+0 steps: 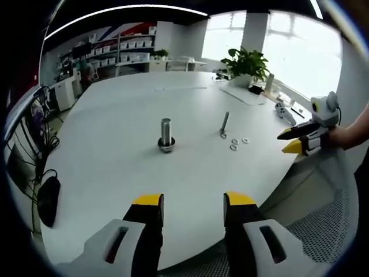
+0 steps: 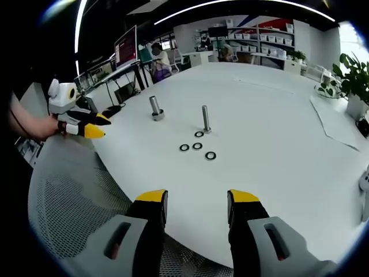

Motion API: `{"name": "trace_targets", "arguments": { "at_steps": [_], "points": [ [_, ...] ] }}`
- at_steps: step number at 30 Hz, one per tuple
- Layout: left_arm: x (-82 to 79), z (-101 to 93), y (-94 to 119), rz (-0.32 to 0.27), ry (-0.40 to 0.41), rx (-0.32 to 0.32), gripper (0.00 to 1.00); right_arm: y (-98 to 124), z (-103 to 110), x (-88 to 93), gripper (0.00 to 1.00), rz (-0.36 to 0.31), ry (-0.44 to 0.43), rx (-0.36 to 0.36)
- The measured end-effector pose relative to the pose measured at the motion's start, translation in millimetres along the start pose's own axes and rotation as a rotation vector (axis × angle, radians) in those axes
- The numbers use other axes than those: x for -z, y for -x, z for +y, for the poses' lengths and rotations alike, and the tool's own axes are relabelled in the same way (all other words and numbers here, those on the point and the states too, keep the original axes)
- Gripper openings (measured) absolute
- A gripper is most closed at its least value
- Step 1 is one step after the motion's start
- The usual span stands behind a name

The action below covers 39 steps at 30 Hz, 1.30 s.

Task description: Place the washer onto the threaded stud by aligning its center hole with the stud, sliding it down to the base, and recovering from edge contact or off-axis alignment until the washer reaches the visible bottom stop.

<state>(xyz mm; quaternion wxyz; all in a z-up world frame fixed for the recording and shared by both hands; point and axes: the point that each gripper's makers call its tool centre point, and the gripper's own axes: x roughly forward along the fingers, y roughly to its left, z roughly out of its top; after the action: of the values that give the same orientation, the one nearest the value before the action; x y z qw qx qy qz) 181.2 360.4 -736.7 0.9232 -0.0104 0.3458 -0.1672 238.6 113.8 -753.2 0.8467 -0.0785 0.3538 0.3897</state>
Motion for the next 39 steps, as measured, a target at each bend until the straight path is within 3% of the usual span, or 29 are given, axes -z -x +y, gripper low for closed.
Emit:
{"name": "trace_targets", "arguments": {
  "at_steps": [18,32,39],
  "points": [
    [7.1,0.7,-4.1,0.026,0.009,0.012,0.4,-0.9,0.4,-0.1,0.44,-0.002,0.001,-0.001],
    [1.6,7.0,-0.8,-0.011,0.021,-0.011,0.39,-2.1,1.7,0.3,0.44,0.001,0.002,-0.002],
    [4.4,6.6,-2.3,0.002,0.009,-0.007,0.38,-1.9,2.1,-0.5,0.44,-0.003,0.002,-0.001]
  ]
}}
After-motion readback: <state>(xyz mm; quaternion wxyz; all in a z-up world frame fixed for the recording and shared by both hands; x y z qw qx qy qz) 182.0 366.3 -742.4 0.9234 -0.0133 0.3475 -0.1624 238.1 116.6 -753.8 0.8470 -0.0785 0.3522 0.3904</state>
